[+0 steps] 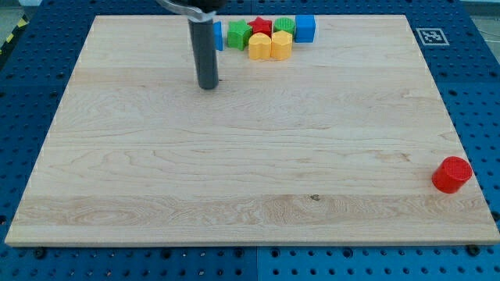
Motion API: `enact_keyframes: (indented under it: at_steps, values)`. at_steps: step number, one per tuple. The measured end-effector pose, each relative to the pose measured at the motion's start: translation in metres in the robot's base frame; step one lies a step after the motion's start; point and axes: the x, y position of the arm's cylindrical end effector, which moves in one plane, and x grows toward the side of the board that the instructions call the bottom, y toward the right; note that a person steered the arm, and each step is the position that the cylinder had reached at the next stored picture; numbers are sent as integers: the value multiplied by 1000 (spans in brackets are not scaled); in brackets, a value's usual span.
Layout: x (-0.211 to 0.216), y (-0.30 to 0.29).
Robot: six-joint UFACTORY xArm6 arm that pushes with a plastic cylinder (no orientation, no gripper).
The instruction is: Push the blue triangle slightly towards the bottom of the board
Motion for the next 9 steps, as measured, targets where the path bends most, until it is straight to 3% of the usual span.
enact_keyframes:
  at_steps: [2,3,4,6,9]
  values:
    - [-73,-43]
    - [-117,-43]
    - [-135,-39]
    - [-134,21]
    - [-122,21]
